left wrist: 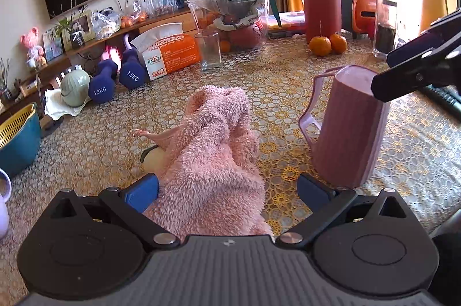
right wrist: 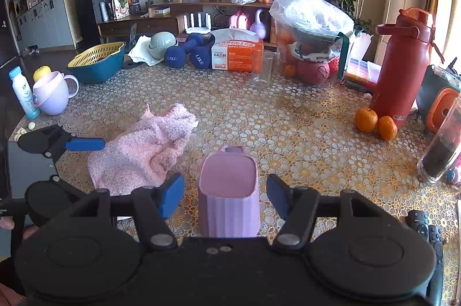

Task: Clean container
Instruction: 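Bring the lavender pitcher in the right tool toward the pink towel in the left tool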

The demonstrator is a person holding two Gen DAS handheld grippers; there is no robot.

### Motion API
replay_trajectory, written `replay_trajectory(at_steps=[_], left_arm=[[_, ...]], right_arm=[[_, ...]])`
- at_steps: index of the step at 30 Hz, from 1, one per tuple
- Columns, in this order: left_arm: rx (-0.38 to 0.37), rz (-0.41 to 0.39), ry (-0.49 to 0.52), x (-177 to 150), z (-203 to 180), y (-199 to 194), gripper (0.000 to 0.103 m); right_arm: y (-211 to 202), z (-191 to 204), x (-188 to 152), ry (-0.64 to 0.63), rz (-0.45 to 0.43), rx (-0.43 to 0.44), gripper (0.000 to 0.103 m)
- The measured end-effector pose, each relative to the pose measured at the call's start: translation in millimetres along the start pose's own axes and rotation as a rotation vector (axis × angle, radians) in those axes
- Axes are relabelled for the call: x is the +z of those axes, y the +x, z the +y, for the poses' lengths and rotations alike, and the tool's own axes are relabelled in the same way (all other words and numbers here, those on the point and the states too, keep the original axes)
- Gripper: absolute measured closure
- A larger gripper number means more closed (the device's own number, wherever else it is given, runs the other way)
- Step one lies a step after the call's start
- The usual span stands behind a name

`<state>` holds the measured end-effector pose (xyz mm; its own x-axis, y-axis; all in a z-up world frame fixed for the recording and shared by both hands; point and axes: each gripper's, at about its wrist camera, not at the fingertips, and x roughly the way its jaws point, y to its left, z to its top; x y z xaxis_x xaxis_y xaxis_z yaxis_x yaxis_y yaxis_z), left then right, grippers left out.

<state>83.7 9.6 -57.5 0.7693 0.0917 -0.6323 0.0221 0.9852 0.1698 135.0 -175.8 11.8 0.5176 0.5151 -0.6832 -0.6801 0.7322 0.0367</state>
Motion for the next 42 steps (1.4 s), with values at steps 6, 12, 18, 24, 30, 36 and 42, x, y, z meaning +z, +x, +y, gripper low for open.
replay_trajectory(at_steps=[6,12,18,24,30,36,42], left_arm=[[0.014,0.044,0.010,-5.8,4.4,31.0,0.000],[0.042,0.037,0.010,1.8,13.3,45.3,0.001],[0.043,0.047,-0.013,12.0,26.5,58.6,0.009],[0.028,0.027,-0.022,10.8,29.8,50.4,0.056],[-0.002,0.004,-0.021,13.3,31.1,34.9,0.073],[-0.034,-0.040,0.016,14.8,21.9,9.7,0.074],[-0.061,-0.080,0.098,8.9,-2.9,-16.2,0.076]], right_arm=[[12.8,-4.4,1.9,0.003,0.024,0.008,0.040],[21.7,-9.3,4.2,0.011,0.039,0.009,0.040],[28.2,-9.9,5.8,0.015,0.047,0.012,0.040],[33.2,-10.4,6.5,0.013,0.064,0.025,0.041],[32.5,-0.2,8.1,-0.047,0.078,0.020,0.040],[31.5,0.1,10.9,-0.048,0.086,-0.006,0.043],[31.4,-12.7,11.8,0.076,0.088,0.019,0.050]])
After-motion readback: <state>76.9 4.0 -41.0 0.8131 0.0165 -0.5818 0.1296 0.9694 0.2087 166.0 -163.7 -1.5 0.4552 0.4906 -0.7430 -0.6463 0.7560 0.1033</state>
